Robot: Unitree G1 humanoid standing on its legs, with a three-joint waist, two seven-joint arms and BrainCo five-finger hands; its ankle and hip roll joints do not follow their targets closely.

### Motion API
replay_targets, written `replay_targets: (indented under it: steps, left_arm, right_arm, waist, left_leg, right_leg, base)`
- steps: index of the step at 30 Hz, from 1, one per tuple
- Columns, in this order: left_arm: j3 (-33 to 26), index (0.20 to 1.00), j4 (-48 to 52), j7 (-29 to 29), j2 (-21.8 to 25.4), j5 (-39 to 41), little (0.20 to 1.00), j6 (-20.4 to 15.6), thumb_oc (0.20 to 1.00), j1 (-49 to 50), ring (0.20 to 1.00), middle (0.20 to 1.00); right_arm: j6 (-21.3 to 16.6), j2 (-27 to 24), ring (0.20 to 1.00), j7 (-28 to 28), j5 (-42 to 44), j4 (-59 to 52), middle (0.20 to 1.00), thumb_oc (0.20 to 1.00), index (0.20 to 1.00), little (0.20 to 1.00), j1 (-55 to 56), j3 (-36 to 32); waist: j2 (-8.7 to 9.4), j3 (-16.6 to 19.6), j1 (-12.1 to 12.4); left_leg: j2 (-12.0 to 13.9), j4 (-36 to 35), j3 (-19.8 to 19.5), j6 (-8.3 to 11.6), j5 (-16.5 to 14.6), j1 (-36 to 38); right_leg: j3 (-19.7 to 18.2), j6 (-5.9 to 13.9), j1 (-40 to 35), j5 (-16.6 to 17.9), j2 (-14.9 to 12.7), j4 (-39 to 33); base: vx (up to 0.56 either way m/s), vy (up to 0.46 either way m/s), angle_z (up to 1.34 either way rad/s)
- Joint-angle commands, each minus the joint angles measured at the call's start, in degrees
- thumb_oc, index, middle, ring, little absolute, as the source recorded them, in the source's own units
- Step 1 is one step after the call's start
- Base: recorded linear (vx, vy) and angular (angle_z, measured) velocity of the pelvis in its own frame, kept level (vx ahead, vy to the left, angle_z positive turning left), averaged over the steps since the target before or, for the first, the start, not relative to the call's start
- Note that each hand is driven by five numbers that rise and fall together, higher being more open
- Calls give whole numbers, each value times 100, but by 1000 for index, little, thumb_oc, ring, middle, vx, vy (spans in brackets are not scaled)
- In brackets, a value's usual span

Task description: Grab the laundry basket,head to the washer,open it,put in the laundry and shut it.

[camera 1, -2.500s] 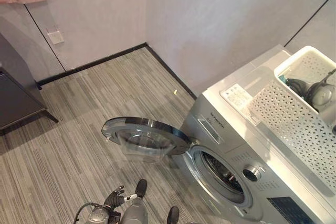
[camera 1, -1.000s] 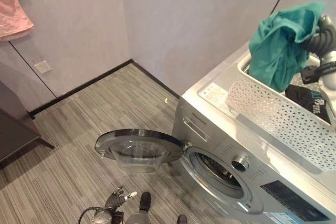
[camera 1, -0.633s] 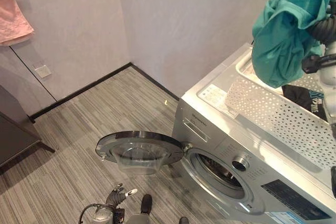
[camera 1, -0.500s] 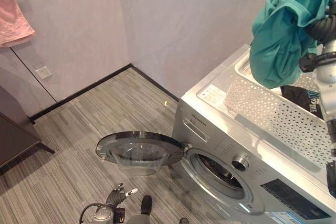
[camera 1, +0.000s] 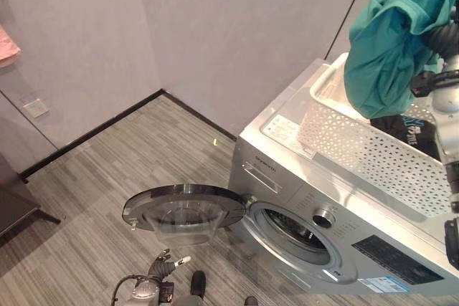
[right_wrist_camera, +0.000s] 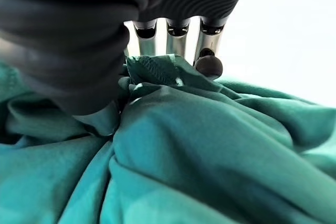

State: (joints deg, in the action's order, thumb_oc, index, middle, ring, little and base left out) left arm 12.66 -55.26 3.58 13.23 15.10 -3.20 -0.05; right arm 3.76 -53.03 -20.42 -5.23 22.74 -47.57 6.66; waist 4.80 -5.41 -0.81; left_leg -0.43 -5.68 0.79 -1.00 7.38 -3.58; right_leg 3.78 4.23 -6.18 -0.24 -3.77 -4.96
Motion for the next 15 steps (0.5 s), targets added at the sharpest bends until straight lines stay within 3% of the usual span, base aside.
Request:
replay_targets:
  steps: [1,2,5,8,9,10,13,15]
  left_arm:
    - [474,1000,-269,11,116,-205,1000,-181,1000,-199,1000,1000]
    - [475,1000,-270,11,115,-206,1000,-181,1000,-201,1000,1000]
    - [499,1000,-271,14,150,-320,1000,-164,1000,-211,1000,1000]
    - [384,1000,-142,62,305,-347,1000,-124,1000,-179,1000,1000]
    - [218,1000,-82,120,401,-279,1000,-92,1000,-108,1000,1000]
    - [213,1000,-76,121,403,-279,1000,-88,1000,-107,1000,1000]
    - [-45,1000,94,179,516,-153,1000,-85,1000,102,1000,1000]
    - [-89,1000,174,178,519,-73,1000,-99,1000,204,1000,1000]
  right_arm:
    - [-57,-364,200,-428,-168,-226,200,200,200,200,-612,-409]
    - [-54,-365,200,-427,-170,-231,200,200,200,200,-607,-415]
    - [31,-487,200,-498,-385,-457,200,200,200,200,-660,-450]
    - [90,-557,200,-501,-583,-680,200,200,200,200,-631,-490]
    - [144,-589,200,-462,-712,-752,200,200,200,200,-604,-510]
    - [147,-586,200,-461,-715,-755,200,200,200,200,-607,-511]
    - [178,-564,200,-410,-768,-614,200,200,200,200,-594,-484]
    - [159,-477,200,-432,-690,-536,200,200,200,200,-509,-530]
  waist:
    - [46,239,185]
    - [48,235,194]
    - [11,94,129]
    - [-194,-72,194]
    - [-285,-83,219]
    - [-277,-80,220]
    - [-303,37,373]
    - [-232,133,488]
  left_leg:
    - [-78,68,-167,-199,-1329,806]
    - [-82,68,-161,-203,-1329,808]
    - [-176,82,-30,-306,-1339,908]
    - [-68,195,142,-383,-1280,857]
    - [2,290,258,-443,-1185,744]
    - [-3,296,265,-441,-1167,723]
    - [35,382,401,-515,-1072,495]
    - [18,450,425,-500,-1046,342]
  right_leg:
    - [-184,633,887,471,-803,514]
    - [-194,637,896,465,-806,528]
    - [-284,749,1209,910,-887,968]
    - [161,617,1312,475,-870,1819]
    - [430,483,1272,181,-935,2726]
    - [423,472,1303,184,-942,2749]
    - [386,413,1139,36,-1009,3686]
    - [308,439,835,64,-1043,3673]
  base:
    - [-50,102,-7]
    - [-84,153,-11]
    - [-116,106,-26]
    - [-237,97,-52]
    - [-237,73,-52]
    - [-243,50,-49]
    - [-190,-31,-40]
    - [-176,-134,-52]
